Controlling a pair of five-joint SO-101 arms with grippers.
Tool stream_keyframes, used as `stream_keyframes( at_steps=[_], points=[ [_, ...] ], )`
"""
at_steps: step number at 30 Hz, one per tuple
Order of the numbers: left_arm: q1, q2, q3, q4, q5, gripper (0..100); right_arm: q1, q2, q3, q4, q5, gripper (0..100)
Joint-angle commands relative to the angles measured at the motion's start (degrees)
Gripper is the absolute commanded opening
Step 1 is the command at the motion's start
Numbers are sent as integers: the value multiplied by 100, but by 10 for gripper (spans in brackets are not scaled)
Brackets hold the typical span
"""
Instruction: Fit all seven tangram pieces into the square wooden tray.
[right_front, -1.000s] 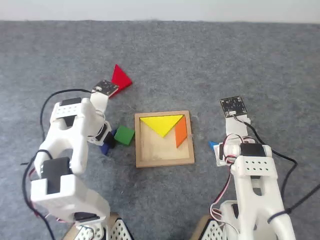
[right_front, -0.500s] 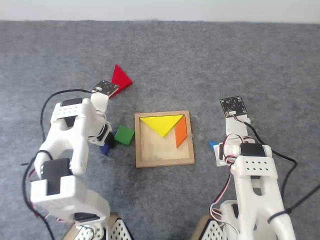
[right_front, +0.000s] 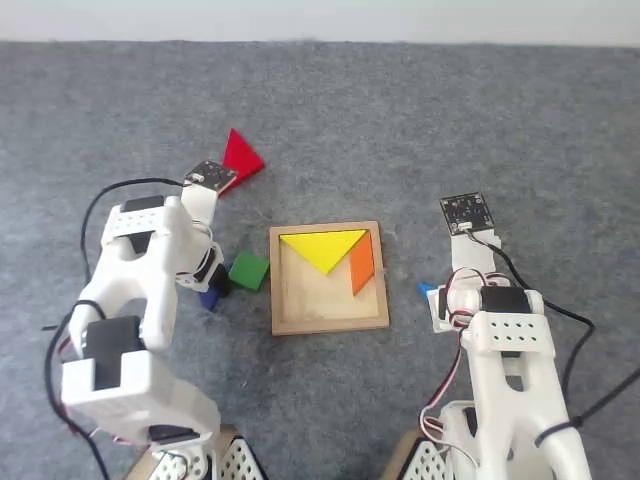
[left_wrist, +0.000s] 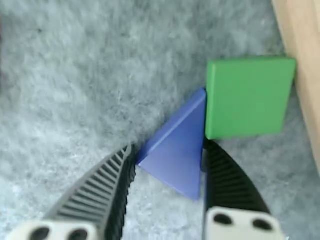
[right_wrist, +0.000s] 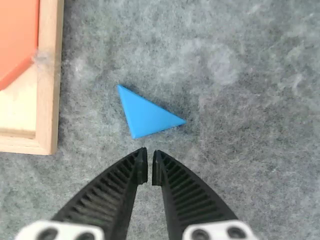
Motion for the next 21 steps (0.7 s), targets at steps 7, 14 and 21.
stream_keyframes(
  at_steps=[7,14,21],
  points=[
    [0,-1495,31,800,18,184,75,-215,-35,-189,53,32],
    [-9,-1890,40,1125,9,185,75,-207,-35,-180,53,32],
    [-53,-1301,295,141,9,276,75,-207,-35,-171,53,32]
  ],
)
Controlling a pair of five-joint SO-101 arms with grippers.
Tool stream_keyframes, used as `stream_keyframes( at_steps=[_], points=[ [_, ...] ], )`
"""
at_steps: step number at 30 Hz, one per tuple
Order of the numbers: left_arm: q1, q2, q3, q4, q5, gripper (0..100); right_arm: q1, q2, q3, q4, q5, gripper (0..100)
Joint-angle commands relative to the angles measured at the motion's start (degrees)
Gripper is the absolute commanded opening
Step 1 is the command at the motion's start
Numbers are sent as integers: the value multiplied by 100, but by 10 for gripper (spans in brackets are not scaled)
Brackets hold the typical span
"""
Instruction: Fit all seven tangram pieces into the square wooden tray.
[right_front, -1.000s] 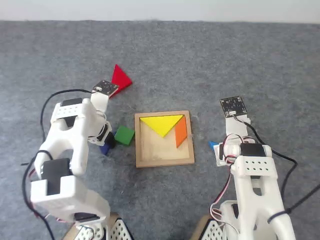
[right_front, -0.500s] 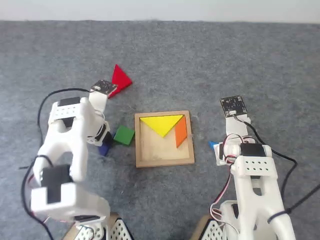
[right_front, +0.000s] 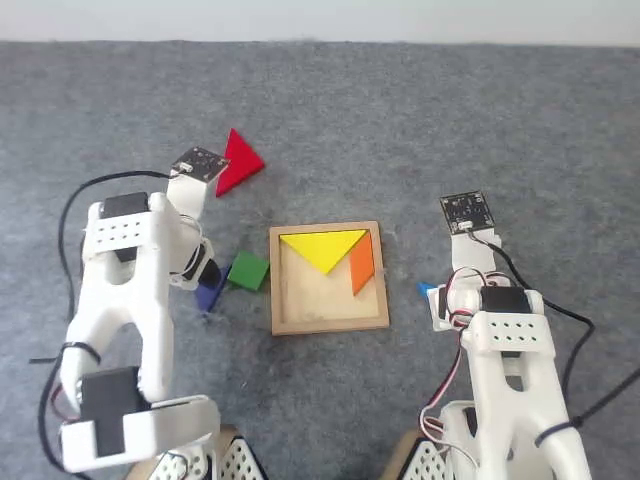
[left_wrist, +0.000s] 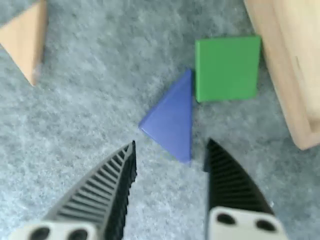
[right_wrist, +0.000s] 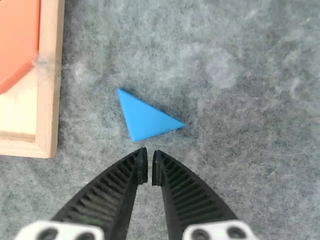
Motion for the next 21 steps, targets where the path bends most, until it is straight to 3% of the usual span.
stream_keyframes(
  at_steps=[1,5,21],
  points=[
    [-26,510,215,-941,26,276,75,-215,-35,-92,53,32],
    [-26,1301,84,-1354,18,241,75,-215,-35,-92,53,32],
    [-246,1327,-48,-1521,-352,220,75,-215,-35,-84,53,32]
  ],
)
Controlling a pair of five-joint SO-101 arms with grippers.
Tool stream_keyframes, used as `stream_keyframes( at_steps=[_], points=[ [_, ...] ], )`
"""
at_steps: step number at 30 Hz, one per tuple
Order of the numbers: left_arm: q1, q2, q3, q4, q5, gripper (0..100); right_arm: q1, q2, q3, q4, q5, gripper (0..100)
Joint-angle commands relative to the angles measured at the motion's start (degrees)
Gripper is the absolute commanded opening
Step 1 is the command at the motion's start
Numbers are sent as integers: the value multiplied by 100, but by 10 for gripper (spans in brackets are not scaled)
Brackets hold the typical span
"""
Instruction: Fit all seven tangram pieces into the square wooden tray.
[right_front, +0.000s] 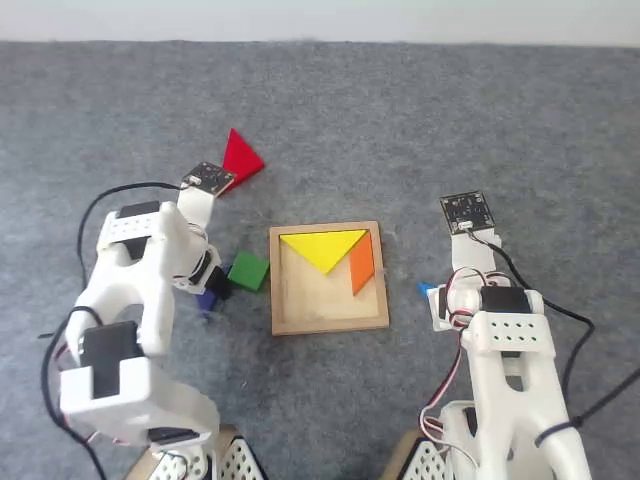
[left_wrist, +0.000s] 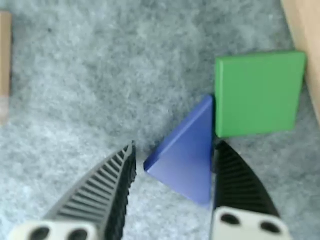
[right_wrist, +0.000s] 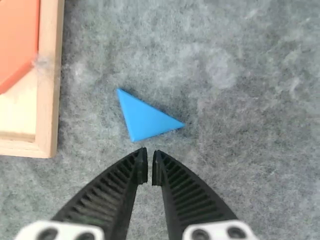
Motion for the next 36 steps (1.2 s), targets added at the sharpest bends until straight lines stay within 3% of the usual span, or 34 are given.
stream_keyframes(
  at_steps=[1,10,16,36],
  points=[
    [-132,-35,-145,-246,-53,220,75,-215,-35,-84,53,32],
    [-141,-35,-119,-193,9,190,75,-171,-18,-119,53,32],
    [-141,-35,-145,-237,651,192,75,-224,281,-470,44,32],
    [-141,-35,-198,-237,651,192,75,-171,686,-954,-9,28]
  ],
)
